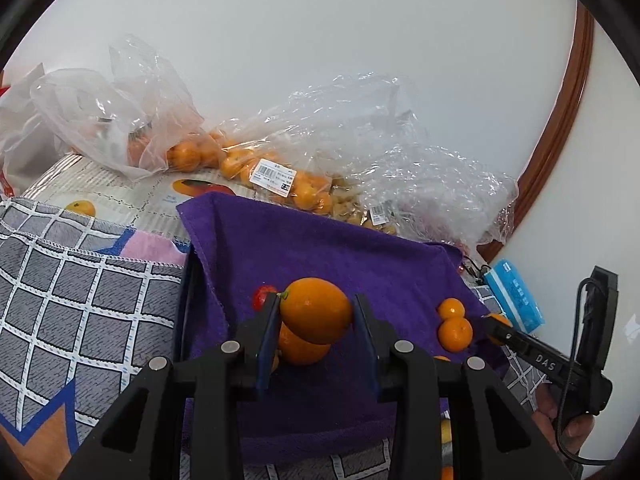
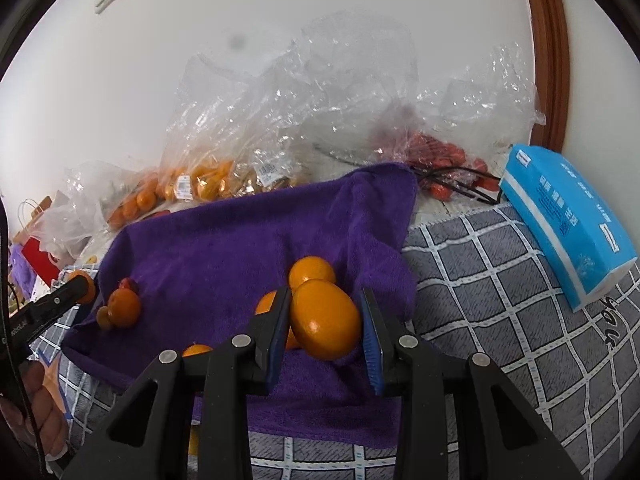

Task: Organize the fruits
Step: 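Carry the orange over the purple towel with the left tool while the right lowers its orange there, then open the left gripper to release its orange while the right gripper releases its orange onto the towel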

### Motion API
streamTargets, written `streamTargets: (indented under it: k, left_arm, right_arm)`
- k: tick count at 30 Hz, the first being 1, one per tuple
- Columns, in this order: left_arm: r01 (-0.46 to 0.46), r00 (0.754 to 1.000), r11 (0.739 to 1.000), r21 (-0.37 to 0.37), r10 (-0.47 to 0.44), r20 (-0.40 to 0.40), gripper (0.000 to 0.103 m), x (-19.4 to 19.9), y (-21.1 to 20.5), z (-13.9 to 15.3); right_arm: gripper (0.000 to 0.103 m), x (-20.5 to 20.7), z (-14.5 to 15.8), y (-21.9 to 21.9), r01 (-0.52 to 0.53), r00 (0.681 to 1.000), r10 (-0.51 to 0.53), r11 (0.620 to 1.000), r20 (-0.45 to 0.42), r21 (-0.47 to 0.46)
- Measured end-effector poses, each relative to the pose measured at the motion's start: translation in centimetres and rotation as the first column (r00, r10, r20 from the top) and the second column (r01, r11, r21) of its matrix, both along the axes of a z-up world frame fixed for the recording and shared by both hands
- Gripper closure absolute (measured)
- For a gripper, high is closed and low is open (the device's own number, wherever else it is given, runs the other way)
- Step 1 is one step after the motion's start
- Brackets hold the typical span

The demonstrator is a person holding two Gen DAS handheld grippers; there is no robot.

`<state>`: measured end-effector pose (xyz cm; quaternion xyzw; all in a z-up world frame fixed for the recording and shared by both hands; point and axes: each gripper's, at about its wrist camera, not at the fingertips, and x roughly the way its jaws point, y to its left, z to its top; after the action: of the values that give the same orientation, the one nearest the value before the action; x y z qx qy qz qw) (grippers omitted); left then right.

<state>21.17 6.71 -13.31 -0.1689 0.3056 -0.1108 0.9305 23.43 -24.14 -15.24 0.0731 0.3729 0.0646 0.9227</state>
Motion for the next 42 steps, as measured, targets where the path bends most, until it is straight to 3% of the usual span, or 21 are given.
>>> streamTargets:
  k: [11,24,27,32,42]
  left_arm:
    - [0.019,1.0,1.0,-0.009,-0.019,-0.014,0.069,0.1,-0.1,-0.2]
    - [0.129,0.991,0.991,0.029,-0.128,-0.033,0.069,-0.4,-2.7,-0.6]
    - [0.152,0.987,0.988,0.011,-0.151,-0.06,0.069,-0.3,-2.9,-0.8]
    - [0.133,0.987,0.991,0.018,-0.13,-0.095,0.069,0.0,-2.9,-1.3]
    - [0.115,0.982,0.992,0.045,-0.107,-0.156,0.069,0.5,-2.9,-2.1]
  right_arm:
    - [0.069,0.4,-1.0,0.5,-0.003,0.999,0.003,1.0,-0.035,-0.014]
    - [0.069,0.4,-1.0,0.8,0.001,1.0,-0.002,1.0,-0.03,-0.026]
    - [0.069,0.3,-0.9,0.8,0.008,1.0,-0.009,1.0,-0.027,-0.029]
    - [0.069,-0.3,-0.1,0.5,0.03,0.999,-0.029,0.999,0.019,-0.038]
    - [0.067,-0.2,-0.2,0.7,0.04,0.999,-0.038,0.997,0.031,-0.059]
